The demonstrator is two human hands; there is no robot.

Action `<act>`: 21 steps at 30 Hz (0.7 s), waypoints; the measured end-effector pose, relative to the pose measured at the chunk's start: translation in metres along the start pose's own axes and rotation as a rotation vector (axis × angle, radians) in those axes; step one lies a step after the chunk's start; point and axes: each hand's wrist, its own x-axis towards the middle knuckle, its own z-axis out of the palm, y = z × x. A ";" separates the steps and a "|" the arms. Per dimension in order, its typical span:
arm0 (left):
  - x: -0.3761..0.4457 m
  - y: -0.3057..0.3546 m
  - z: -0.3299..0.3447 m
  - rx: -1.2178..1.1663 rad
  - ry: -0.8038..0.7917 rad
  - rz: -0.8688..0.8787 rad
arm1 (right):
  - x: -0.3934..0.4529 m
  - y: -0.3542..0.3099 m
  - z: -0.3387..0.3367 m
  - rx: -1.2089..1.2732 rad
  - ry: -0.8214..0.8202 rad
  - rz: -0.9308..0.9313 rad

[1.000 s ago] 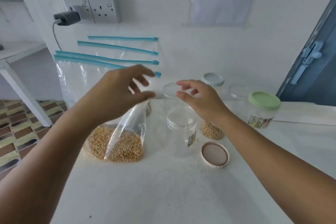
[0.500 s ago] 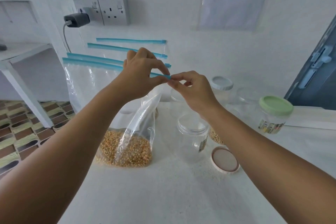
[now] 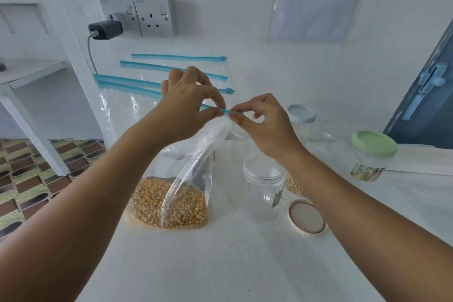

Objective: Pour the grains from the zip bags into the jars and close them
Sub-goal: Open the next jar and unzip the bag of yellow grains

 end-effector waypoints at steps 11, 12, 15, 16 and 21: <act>-0.014 -0.019 -0.004 0.056 0.045 -0.039 | -0.001 0.000 -0.001 -0.209 -0.044 -0.071; -0.014 -0.017 -0.003 0.062 0.042 -0.034 | 0.001 -0.005 0.001 -0.264 -0.065 -0.093; -0.017 -0.024 -0.006 0.091 0.049 -0.031 | 0.002 -0.011 0.004 -0.283 -0.066 -0.149; -0.020 -0.029 -0.009 0.101 0.059 -0.034 | 0.001 -0.009 0.003 -0.258 -0.068 -0.147; -0.031 -0.071 -0.034 0.179 0.116 -0.106 | -0.005 0.006 -0.007 -0.262 -0.091 -0.070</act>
